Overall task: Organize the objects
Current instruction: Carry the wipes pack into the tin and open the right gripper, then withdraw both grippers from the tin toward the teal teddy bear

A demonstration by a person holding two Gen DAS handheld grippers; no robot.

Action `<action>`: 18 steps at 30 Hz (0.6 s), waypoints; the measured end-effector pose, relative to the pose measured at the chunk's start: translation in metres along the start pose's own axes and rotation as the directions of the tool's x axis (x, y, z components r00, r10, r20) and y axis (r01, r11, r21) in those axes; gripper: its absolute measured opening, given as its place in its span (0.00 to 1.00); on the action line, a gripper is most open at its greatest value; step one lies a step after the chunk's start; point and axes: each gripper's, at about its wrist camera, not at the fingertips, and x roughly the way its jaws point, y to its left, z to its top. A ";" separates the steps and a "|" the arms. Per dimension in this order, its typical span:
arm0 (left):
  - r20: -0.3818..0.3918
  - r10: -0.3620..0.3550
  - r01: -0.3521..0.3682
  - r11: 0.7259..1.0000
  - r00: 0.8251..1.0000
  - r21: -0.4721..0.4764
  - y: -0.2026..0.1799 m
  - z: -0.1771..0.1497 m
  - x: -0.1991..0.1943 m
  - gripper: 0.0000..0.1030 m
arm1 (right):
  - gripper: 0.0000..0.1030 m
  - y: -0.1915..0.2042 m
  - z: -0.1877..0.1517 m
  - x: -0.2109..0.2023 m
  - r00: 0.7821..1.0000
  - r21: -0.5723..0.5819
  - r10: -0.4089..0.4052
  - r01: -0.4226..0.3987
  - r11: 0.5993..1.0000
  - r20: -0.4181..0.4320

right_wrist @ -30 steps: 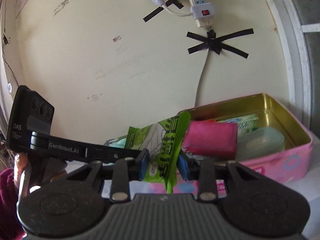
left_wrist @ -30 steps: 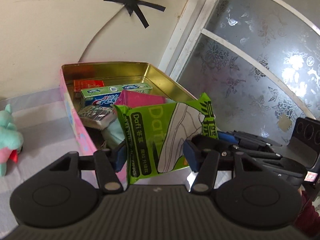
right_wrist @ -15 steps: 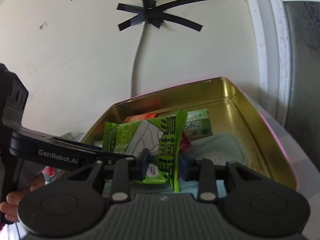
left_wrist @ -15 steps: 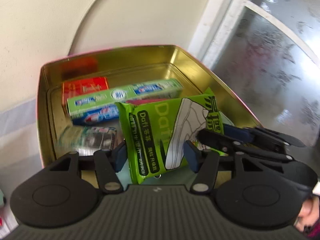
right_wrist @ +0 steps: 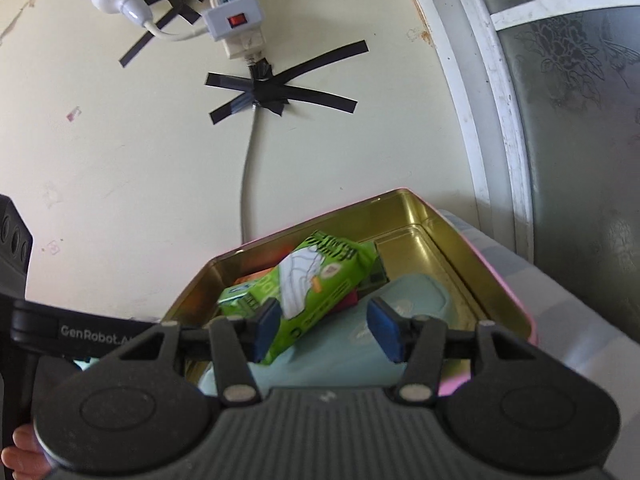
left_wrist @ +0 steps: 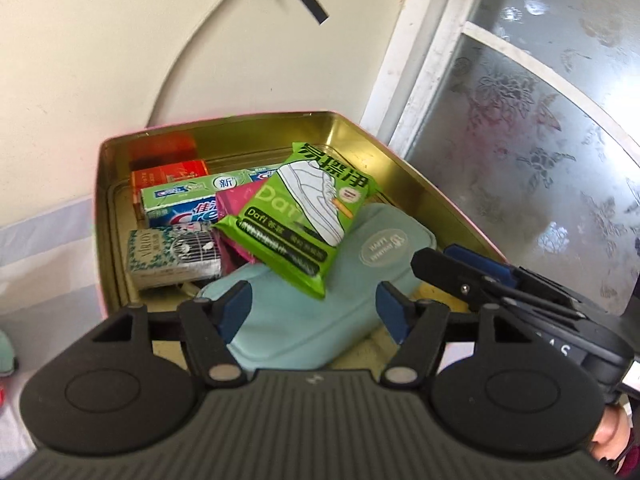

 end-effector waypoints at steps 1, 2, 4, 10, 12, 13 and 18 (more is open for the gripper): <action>0.013 0.013 -0.013 1.000 1.000 0.015 -0.002 -0.005 -0.006 0.68 | 0.49 0.003 -0.004 -0.006 1.000 -0.003 0.001 -0.001 1.000 0.005; 0.027 0.032 -0.032 0.999 0.999 0.033 -0.005 -0.009 -0.012 0.68 | 0.49 0.007 -0.008 -0.014 1.000 -0.009 0.000 0.000 1.000 0.011; 0.059 0.072 -0.076 0.995 0.996 0.070 -0.010 -0.018 -0.025 0.68 | 0.49 0.016 -0.015 -0.027 1.000 -0.018 0.000 0.000 1.000 0.022; 0.121 0.148 -0.162 0.980 0.981 0.116 -0.001 -0.052 -0.062 0.68 | 0.51 0.042 -0.035 -0.057 0.999 -0.032 0.011 -0.010 0.999 0.032; 0.130 0.175 -0.189 0.976 0.976 0.104 0.011 -0.065 -0.072 0.69 | 0.51 0.052 -0.044 -0.061 1.000 -0.032 0.024 -0.024 0.999 0.020; 0.130 0.192 -0.205 0.974 0.973 0.094 0.018 -0.072 -0.077 0.69 | 0.51 0.058 -0.049 -0.062 0.999 -0.034 0.031 -0.031 0.999 0.011; 0.111 0.291 -0.297 0.954 0.950 0.036 0.062 -0.099 -0.088 0.69 | 0.51 0.090 -0.073 -0.054 0.996 -0.040 0.069 -0.071 0.997 -0.058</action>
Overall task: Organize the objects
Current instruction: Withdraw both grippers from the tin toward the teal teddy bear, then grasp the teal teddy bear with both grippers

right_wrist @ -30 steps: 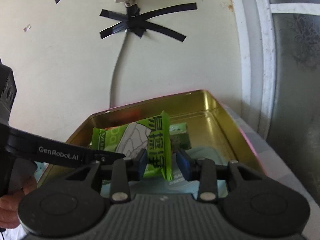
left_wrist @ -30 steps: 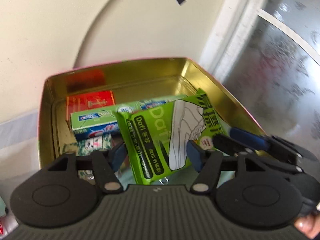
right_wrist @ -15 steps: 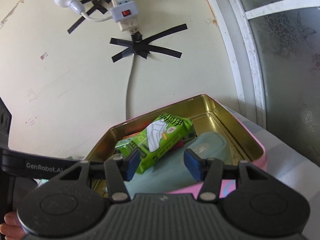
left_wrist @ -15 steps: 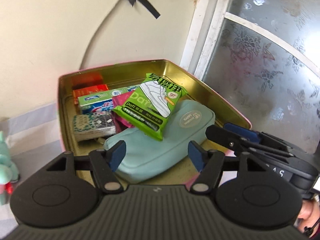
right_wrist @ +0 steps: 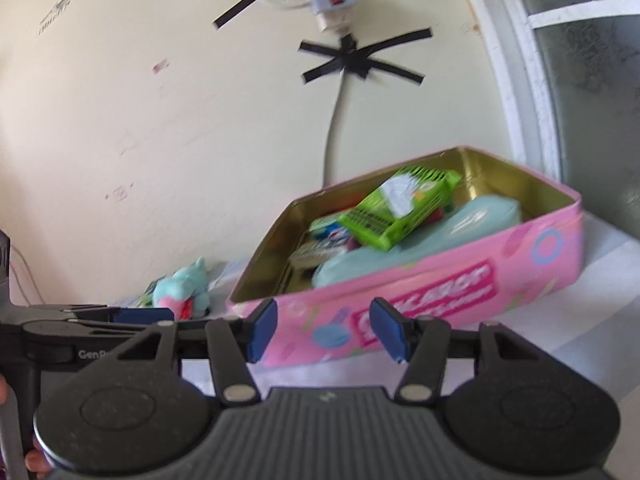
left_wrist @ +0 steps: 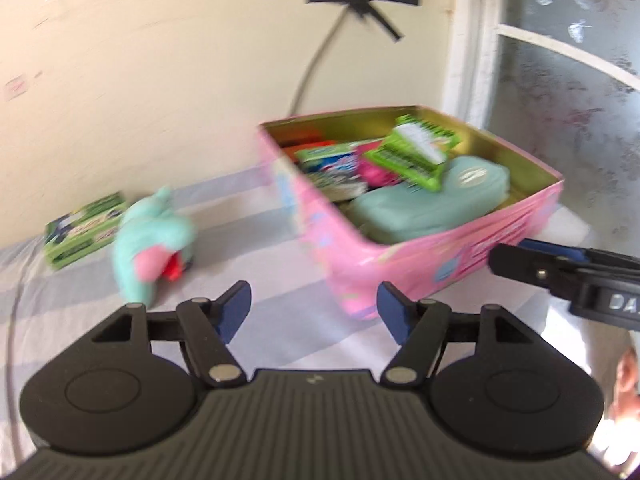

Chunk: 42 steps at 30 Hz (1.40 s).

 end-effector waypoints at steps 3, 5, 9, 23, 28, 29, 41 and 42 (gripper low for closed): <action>-0.028 0.059 -0.060 0.997 0.998 -0.038 0.031 -0.016 0.004 0.69 | 0.51 0.023 -0.011 0.013 0.998 -0.024 0.026 -0.028 0.999 -0.051; -0.042 0.085 -0.087 0.994 0.996 -0.064 0.051 -0.025 0.005 0.69 | 0.51 0.042 -0.018 0.021 0.996 -0.058 0.040 -0.044 0.997 -0.080; -0.057 0.169 -0.174 0.981 0.984 -0.088 0.089 -0.041 0.006 0.69 | 0.52 0.076 -0.027 0.039 0.989 -0.113 0.070 -0.085 0.990 -0.133; -0.058 0.254 -0.260 0.919 0.965 -0.296 0.172 -0.064 0.004 0.73 | 0.57 0.162 -0.012 0.154 0.969 -0.116 0.121 -0.149 0.982 -0.215; -0.059 0.232 -0.238 0.917 0.971 -0.320 0.177 -0.060 0.003 0.73 | 0.68 0.162 0.009 0.186 0.974 -0.056 0.118 -0.131 0.990 -0.195; -0.057 0.222 -0.228 0.913 0.973 -0.338 0.180 -0.059 0.000 0.73 | 0.65 0.162 0.011 0.195 0.968 -0.046 0.124 -0.137 0.989 -0.220; 0.056 0.121 -0.069 0.825 0.991 -0.561 0.218 -0.059 -0.041 0.73 | 0.39 0.257 -0.033 0.116 0.991 -0.840 0.056 -0.132 0.526 -0.121; 0.063 0.111 -0.057 0.826 0.992 -0.560 0.219 -0.059 -0.043 0.73 | 0.40 0.263 -0.047 0.109 0.991 -0.898 0.035 -0.129 0.421 -0.126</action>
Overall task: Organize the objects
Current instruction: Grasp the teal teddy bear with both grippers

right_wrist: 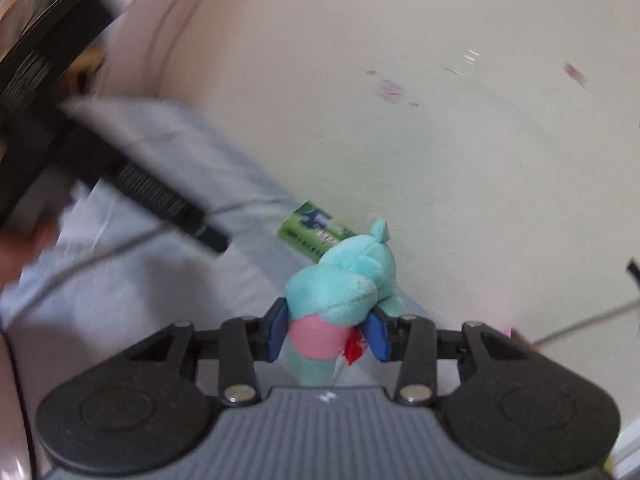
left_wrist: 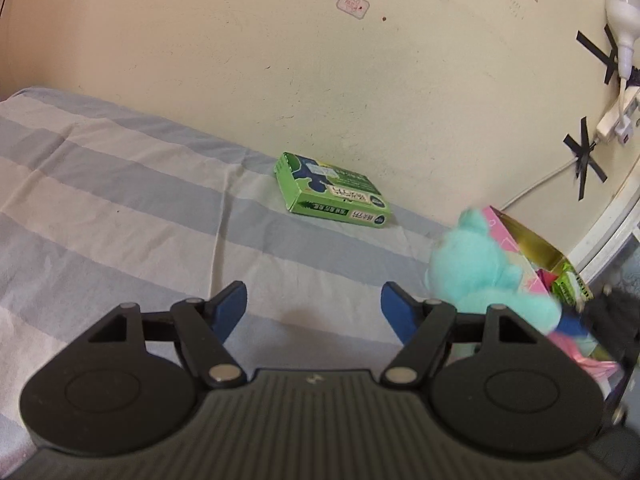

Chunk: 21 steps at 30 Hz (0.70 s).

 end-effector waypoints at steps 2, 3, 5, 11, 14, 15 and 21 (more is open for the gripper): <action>-0.011 -0.024 0.024 1.000 1.000 0.015 -0.003 0.001 0.002 0.73 | 0.43 0.034 -0.009 -0.007 0.999 -0.196 0.013 -0.022 0.980 -0.047; -0.018 -0.038 0.038 0.999 0.999 0.022 -0.005 0.000 0.003 0.73 | 0.43 0.049 -0.015 -0.010 0.997 -0.259 0.039 -0.053 0.964 -0.060; -0.033 -0.072 0.073 0.997 0.997 0.039 -0.007 -0.001 0.005 0.73 | 0.64 0.065 -0.022 -0.019 0.997 -0.296 0.066 -0.074 0.952 -0.037; -0.086 -0.145 0.148 0.988 0.986 0.036 -0.008 -0.005 0.012 0.73 | 0.75 0.023 -0.022 -0.045 0.986 0.018 0.161 -0.162 0.987 0.045; -0.121 -0.169 0.175 0.984 0.978 0.038 -0.010 -0.006 0.014 0.73 | 0.76 -0.012 -0.032 -0.046 0.976 0.216 0.206 -0.216 0.952 0.069; -0.128 -0.176 0.183 0.982 0.976 0.045 -0.011 -0.007 0.014 0.73 | 0.76 -0.020 -0.035 -0.043 0.974 0.261 0.217 -0.228 0.938 0.070; -0.174 -0.262 0.273 0.961 0.949 0.041 -0.012 -0.007 0.012 0.73 | 0.76 -0.043 -0.052 -0.018 0.951 0.430 0.297 -0.303 0.851 0.082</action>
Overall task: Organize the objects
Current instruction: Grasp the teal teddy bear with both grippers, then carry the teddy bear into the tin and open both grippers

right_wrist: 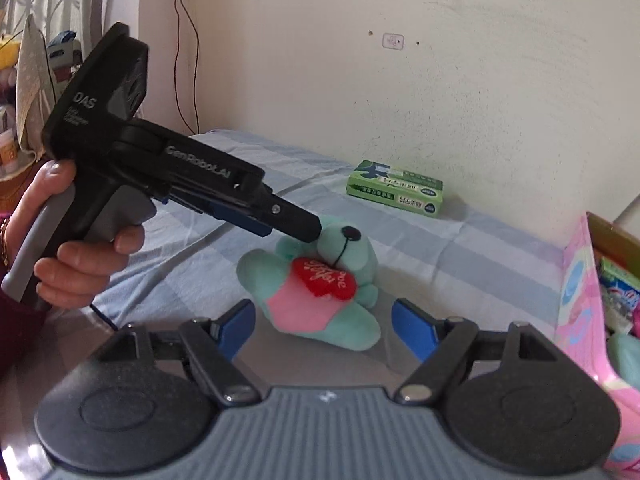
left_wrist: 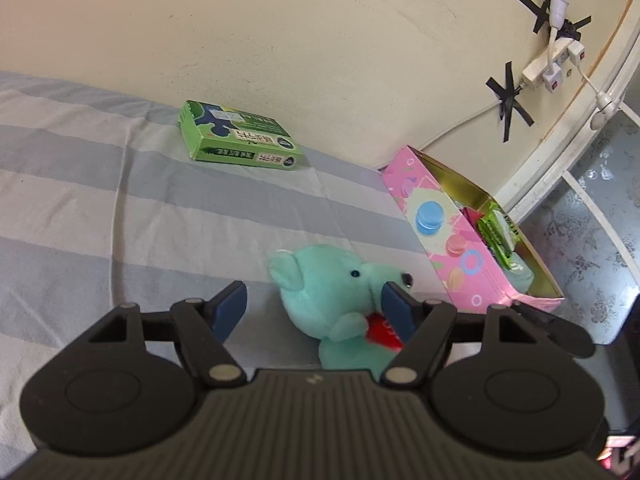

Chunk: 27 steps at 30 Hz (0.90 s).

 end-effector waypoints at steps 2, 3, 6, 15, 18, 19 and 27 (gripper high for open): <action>0.000 -0.046 0.046 0.999 0.999 -0.006 0.000 0.001 -0.004 0.74 | 0.76 -0.005 -0.001 0.001 1.000 0.049 0.029 -0.029 0.998 0.001; 0.004 -0.056 0.056 0.998 0.998 -0.001 -0.002 0.001 -0.006 0.76 | 0.76 -0.006 -0.001 0.004 0.999 0.066 0.043 -0.043 0.997 0.000; -0.006 -0.051 0.051 0.998 0.999 0.027 -0.006 0.000 -0.005 0.78 | 0.76 -0.006 -0.002 0.020 0.996 0.102 0.085 -0.083 0.991 -0.009; -0.095 -0.026 0.031 0.998 0.995 0.048 -0.004 -0.009 0.023 0.55 | 0.54 -0.003 -0.005 0.049 0.984 0.162 0.175 -0.177 0.971 0.024; -0.073 -0.055 0.060 0.996 0.996 0.070 -0.014 -0.011 0.020 0.54 | 0.51 0.002 -0.006 0.038 0.991 0.127 0.125 -0.130 0.983 0.046; -0.068 -0.068 0.073 0.994 0.995 0.078 -0.019 -0.011 0.019 0.54 | 0.51 0.003 -0.006 0.032 0.993 0.117 0.108 -0.114 0.987 0.057; -0.053 -0.161 0.167 0.977 0.986 0.131 -0.083 0.001 0.030 0.54 | 0.51 -0.017 -0.012 -0.026 0.988 0.091 -0.027 0.013 0.996 0.152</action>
